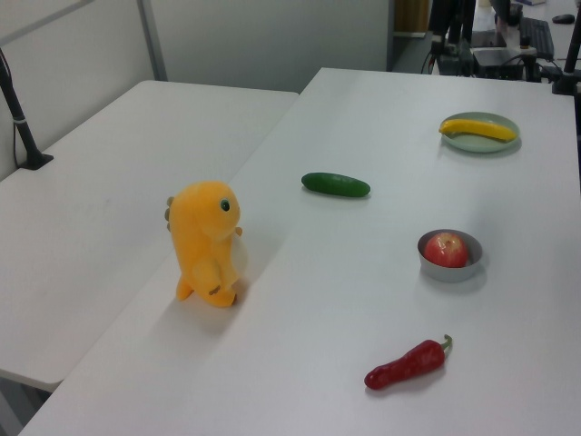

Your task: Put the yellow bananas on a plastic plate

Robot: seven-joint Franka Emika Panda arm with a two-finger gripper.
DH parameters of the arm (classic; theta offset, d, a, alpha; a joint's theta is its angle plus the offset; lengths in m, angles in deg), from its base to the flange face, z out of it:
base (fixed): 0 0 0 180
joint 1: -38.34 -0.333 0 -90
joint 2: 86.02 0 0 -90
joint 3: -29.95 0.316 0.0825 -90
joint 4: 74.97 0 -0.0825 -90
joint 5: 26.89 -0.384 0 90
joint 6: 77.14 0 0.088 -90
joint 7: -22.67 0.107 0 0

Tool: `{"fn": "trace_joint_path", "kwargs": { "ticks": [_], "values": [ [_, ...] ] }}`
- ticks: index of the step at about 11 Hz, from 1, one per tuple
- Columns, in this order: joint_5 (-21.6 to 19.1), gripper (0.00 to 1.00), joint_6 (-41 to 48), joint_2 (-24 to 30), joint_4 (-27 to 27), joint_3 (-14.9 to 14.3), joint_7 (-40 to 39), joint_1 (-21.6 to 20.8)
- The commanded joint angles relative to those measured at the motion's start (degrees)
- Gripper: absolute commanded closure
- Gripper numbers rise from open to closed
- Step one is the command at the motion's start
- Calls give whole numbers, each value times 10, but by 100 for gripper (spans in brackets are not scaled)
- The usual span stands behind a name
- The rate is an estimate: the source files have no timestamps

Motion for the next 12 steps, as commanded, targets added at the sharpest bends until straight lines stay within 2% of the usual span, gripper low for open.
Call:
{"fn": "trace_joint_path", "kwargs": {
  "ticks": [1,4,7,8,12],
  "values": [
    [-6,0,0,3,6,24,-3,-20],
    [2,0,-47,2,17,26,-14,-39],
    [11,0,-63,-3,19,16,-119,-39],
    [13,0,-59,-1,21,5,-131,-39],
    [16,0,-57,2,22,0,-134,-39]
  ]
}}
